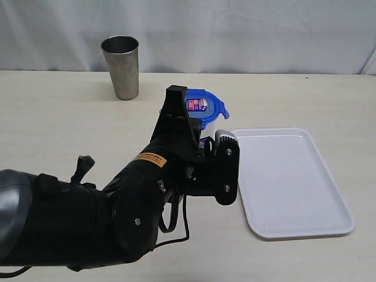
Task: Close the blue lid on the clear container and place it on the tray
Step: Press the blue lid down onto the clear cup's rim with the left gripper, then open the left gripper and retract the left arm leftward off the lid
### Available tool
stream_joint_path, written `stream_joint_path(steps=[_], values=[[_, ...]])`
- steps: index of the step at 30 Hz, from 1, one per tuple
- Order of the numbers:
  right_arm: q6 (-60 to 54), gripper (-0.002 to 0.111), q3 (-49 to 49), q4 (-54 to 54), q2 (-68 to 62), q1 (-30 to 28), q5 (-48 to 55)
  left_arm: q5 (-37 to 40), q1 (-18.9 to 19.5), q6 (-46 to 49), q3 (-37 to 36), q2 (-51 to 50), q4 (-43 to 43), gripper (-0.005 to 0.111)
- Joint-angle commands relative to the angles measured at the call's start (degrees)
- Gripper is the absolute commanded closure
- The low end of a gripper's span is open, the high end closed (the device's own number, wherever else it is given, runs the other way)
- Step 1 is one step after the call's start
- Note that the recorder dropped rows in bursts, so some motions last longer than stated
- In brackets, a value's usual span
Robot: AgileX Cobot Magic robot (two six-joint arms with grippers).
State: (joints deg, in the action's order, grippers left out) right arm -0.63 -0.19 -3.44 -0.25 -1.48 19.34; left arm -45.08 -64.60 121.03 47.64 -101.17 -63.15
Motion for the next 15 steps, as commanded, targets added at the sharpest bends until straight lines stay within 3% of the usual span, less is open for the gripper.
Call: stream_joint_path(steps=[1,8,15], values=[[0.21,0.104,0.19,0.1,0.25,-0.36,0.09,-1.04,-0.05,1.54,-0.18,0.06,-0.8,0.103],[0.21,0.104,0.19,0.1,0.25,-0.36,0.09,-1.89,-0.05,1.45,-0.18,0.06,-0.8,0.073],[0.21,0.104,0.19,0.1,0.25,-0.36,0.09,-2.17,-0.05,-0.07,-0.18,0.06,-0.8,0.056]])
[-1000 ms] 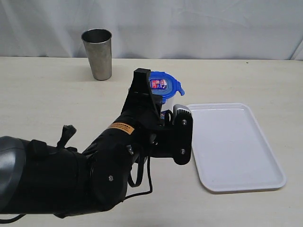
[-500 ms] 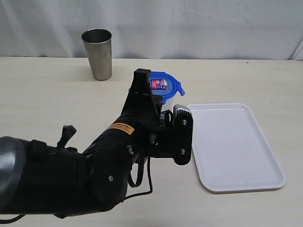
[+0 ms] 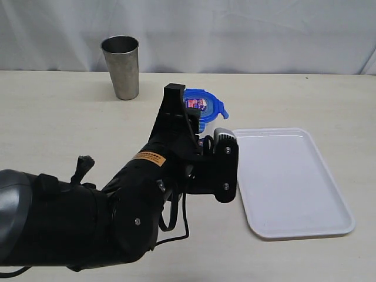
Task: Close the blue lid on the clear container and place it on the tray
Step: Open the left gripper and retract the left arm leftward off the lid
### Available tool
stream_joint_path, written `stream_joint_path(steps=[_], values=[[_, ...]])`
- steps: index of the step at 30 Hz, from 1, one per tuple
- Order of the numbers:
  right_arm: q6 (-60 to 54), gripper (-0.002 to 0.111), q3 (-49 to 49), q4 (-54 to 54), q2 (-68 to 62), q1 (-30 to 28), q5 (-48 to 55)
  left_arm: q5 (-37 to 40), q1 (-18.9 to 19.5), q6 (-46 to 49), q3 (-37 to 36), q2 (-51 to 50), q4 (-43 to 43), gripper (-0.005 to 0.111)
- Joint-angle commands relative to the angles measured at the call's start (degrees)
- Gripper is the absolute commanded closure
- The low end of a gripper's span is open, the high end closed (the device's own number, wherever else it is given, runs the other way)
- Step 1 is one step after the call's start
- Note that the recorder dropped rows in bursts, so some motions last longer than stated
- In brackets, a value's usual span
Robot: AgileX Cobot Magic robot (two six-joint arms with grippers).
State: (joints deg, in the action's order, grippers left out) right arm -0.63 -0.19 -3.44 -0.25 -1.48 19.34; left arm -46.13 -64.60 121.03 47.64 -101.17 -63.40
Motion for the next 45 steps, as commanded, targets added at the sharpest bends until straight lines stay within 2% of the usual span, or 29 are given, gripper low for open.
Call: stream_joint_path(steps=[1,7,15,21,27,34,36,39,42,45], values=[[0.21,0.104,0.19,0.1,0.25,-0.36,0.09,-1.41,-0.05,-0.58,-0.18,0.06,-0.55,0.054],[0.21,0.104,0.19,0.1,0.25,-0.36,0.09,-5.23,-0.05,-5.62,-0.18,0.06,-1.98,0.048],[0.21,0.104,0.19,0.1,0.25,-0.36,0.09,-2.52,-0.05,-5.69,-0.18,0.06,-8.02,0.048],[0.21,0.104,0.19,0.1,0.25,-0.36,0.09,-6.83,-0.05,-5.84,-0.18,0.19,-11.28,0.048],[0.21,0.104,0.19,0.1,0.25,-0.36,0.09,-4.67,-0.05,-5.84,-0.18,1.41,-15.85,0.048],[0.21,0.104,0.19,0.1,0.25,-0.36,0.09,-7.47,-0.05,-5.84,-0.18,1.69,-17.63,0.049],[0.21,0.104,0.19,0.1,0.25,-0.36,0.09,-7.48,0.23,-5.84,-0.18,1.69,-17.63,0.053],[0.21,0.104,0.19,0.1,0.25,-0.36,0.09,-7.21,1.87,-6.55,-0.18,1.69,-17.67,0.065],[0.21,0.104,0.19,0.1,0.25,-0.36,0.09,-5.37,5.16,-8.84,-0.18,1.69,-17.67,0.076],[0.21,0.104,0.19,0.1,0.25,-0.36,0.09,-0.27,8.81,-11.03,-0.18,1.81,-17.78,0.088]])
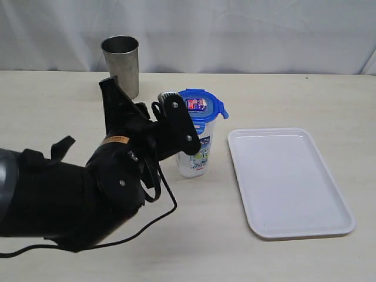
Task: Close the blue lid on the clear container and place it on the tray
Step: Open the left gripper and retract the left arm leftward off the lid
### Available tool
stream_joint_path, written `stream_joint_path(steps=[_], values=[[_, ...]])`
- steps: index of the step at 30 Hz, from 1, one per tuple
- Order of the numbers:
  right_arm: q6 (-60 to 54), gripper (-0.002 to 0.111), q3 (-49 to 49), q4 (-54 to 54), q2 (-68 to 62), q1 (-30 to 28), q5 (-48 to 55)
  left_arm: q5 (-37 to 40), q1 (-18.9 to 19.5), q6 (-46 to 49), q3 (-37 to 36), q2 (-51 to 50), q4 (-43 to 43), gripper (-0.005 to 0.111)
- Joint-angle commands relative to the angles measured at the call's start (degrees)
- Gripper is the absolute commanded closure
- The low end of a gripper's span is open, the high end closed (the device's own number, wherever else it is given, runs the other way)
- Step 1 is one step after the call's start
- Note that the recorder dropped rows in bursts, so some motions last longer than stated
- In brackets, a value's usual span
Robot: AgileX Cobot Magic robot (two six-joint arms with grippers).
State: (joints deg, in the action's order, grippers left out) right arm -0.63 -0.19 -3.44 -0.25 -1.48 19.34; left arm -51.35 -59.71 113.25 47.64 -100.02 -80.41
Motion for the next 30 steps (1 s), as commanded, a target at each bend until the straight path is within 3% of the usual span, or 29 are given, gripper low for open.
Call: stream_joint_path(steps=[1,5,9,12,15,18,21,25,30], values=[[0.21,0.104,0.19,0.1,0.25,-0.36,0.09,7.15,5.11,-3.87,-0.18,0.66,-0.76,0.092],[0.21,0.104,0.19,0.1,0.25,-0.36,0.09,11.85,8.96,-7.09,-0.18,1.39,0.11,0.107],[0.21,0.104,0.19,0.1,0.25,-0.36,0.09,15.43,13.49,-12.0,-0.18,2.08,3.19,0.107],[0.21,0.104,0.19,0.1,0.25,-0.36,0.09,27.37,18.53,-18.42,-0.18,2.94,7.81,0.107],[0.21,0.104,0.19,0.1,0.25,-0.36,0.09,38.1,24.37,-33.36,0.08,3.22,20.42,0.107],[0.21,0.104,0.19,0.1,0.25,-0.36,0.09,42.43,32.72,-56.35,1.18,3.22,42.6,0.107],[0.21,0.104,0.19,0.1,0.25,-0.36,0.09,39.74,35.01,-66.43,2.19,3.22,52.57,0.107],[0.21,0.104,0.19,0.1,0.25,-0.36,0.09,27.03,35.01,-85.64,2.29,3.22,73.32,0.107],[0.21,0.104,0.19,0.1,0.25,-0.36,0.09,10.91,35.14,-108.33,2.29,3.22,79.74,0.107]])
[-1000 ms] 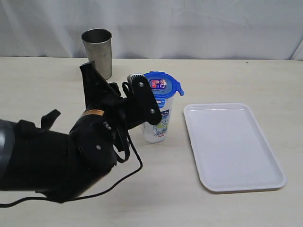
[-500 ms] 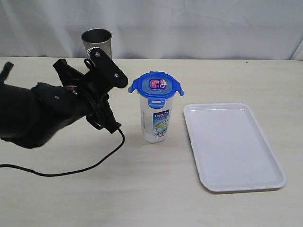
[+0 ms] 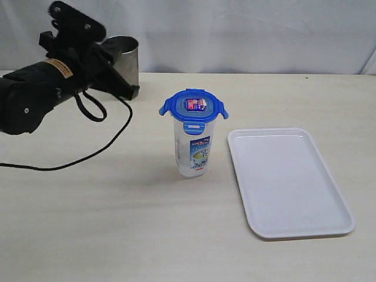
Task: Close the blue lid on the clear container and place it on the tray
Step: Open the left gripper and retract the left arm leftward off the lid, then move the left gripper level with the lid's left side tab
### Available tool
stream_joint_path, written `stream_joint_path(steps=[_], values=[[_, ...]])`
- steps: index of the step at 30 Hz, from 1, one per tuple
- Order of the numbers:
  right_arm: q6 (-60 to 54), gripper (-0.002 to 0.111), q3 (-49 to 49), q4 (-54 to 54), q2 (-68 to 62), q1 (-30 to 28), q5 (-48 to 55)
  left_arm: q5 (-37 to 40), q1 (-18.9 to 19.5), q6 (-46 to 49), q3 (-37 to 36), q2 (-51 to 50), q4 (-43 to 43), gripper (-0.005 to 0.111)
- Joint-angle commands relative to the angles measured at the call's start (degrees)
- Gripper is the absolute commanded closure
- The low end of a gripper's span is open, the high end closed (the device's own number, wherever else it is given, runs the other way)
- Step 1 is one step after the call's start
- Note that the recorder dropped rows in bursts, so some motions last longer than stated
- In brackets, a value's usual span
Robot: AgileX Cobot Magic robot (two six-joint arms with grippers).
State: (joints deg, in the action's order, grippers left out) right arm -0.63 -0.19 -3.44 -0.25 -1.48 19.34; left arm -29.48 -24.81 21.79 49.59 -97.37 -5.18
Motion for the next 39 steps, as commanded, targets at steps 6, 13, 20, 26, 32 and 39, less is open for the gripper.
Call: stream_joint_path(steps=[6,13,20,26,32,39], values=[[0.21,0.104,0.19,0.1,0.25,-0.36,0.09,-17.73,10.82,-55.95,3.05,-3.45,47.84,0.107],[0.21,0.104,0.19,0.1,0.25,-0.36,0.09,-36.45,21.04,-68.17,2.76,-11.0,66.43,0.107],[0.21,0.104,0.19,0.1,0.25,-0.36,0.09,-35.42,18.95,-59.68,2.53,-16.48,72.94,0.107],[0.21,0.104,0.19,0.1,0.25,-0.36,0.09,-35.64,18.05,-45.67,2.53,-20.33,63.1,0.107],[0.21,0.104,0.19,0.1,0.25,-0.36,0.09,-38.0,17.39,-42.77,6.46,-22.9,61.76,0.107],[0.21,0.104,0.19,0.1,0.25,-0.36,0.09,-38.57,14.12,-42.74,6.57,-23.89,64.71,0.107]])
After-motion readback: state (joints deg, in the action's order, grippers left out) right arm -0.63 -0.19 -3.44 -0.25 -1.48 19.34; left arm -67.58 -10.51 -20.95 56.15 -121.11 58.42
